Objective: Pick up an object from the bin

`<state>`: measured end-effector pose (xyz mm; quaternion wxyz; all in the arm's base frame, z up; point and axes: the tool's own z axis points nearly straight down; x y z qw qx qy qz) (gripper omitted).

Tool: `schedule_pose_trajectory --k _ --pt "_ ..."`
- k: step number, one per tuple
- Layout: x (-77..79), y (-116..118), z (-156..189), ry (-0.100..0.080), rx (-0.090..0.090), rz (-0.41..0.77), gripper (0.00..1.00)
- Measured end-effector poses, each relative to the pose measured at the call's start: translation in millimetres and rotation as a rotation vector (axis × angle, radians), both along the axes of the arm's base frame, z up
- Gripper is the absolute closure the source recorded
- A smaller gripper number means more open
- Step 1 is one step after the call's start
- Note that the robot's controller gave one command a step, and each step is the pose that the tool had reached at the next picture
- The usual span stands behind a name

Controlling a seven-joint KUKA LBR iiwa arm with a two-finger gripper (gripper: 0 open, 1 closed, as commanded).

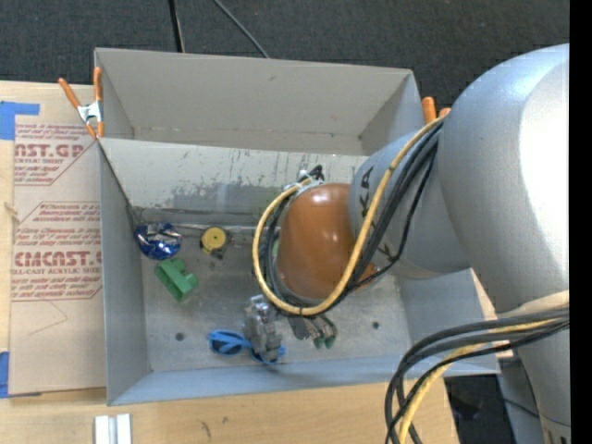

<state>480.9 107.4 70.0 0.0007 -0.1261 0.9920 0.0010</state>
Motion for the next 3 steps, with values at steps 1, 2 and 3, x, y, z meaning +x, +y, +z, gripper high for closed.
schedule_pose_trajectory --k 1,2,3 --pt "2.5 0.1 1.0 -0.01 0.002 -0.001 0.0" --pt "0.4 -0.1 0.4 -0.001 0.0 0.0 1.0" --pt "9.0 18.5 153.4 -0.008 0.002 -0.061 1.0"
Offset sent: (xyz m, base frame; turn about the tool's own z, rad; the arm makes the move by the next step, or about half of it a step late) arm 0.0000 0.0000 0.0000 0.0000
